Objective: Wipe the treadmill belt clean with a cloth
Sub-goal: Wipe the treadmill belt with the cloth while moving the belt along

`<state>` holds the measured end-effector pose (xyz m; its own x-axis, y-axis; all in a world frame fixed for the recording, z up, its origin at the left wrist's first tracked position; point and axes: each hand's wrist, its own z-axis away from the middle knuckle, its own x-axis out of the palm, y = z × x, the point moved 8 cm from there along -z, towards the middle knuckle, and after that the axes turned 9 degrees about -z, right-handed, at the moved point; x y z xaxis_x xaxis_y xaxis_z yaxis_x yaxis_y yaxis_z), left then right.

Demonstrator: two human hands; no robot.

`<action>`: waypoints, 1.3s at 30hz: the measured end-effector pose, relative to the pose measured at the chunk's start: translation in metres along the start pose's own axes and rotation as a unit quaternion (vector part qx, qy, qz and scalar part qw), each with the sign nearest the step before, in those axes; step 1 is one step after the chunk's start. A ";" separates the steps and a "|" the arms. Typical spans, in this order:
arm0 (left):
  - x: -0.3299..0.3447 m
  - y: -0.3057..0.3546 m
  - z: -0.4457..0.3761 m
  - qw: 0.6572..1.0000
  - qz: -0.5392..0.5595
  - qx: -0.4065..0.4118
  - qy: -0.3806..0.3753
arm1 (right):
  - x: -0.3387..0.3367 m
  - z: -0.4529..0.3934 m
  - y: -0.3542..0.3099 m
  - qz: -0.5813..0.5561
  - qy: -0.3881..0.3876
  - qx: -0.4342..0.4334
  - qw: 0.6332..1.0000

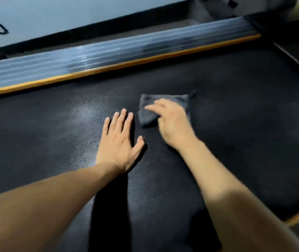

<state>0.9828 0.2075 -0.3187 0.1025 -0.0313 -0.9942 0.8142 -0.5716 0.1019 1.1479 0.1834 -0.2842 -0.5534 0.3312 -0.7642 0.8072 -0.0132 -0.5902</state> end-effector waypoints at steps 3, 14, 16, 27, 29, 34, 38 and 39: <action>-0.005 -0.012 0.017 0.999 0.028 -0.022 0.000 | 0.012 0.015 -0.022 0.020 -0.065 -0.023 0.997; -0.002 -0.036 0.061 0.997 -0.019 0.071 0.000 | 0.013 0.043 -0.035 0.023 0.007 0.046 0.999; -0.002 -0.037 0.059 0.997 -0.023 0.079 -0.001 | 0.026 0.052 -0.051 0.021 -0.057 0.001 0.998; -0.003 -0.037 0.061 0.997 -0.025 0.069 0.007 | -0.068 0.070 0.064 0.041 0.089 0.189 0.977; -0.002 -0.035 0.060 0.997 -0.023 0.072 0.001 | -0.039 0.075 0.025 0.026 0.062 0.134 0.989; -0.003 -0.036 0.060 0.997 -0.025 0.071 -0.002 | -0.008 0.096 -0.028 0.021 -0.060 -0.011 0.998; -0.002 -0.036 0.059 0.997 -0.027 0.069 -0.005 | -0.091 0.117 0.070 0.056 0.087 0.165 0.981; -0.002 -0.036 0.059 0.997 -0.026 0.066 -0.002 | -0.104 0.125 0.084 0.066 0.102 0.207 0.971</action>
<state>0.9195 0.1794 -0.3225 0.0595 -0.0013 -0.9982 0.7357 -0.6759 0.0447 1.2475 0.0301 -0.2867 -0.3638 0.4809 -0.7977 0.6926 -0.4330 -0.5769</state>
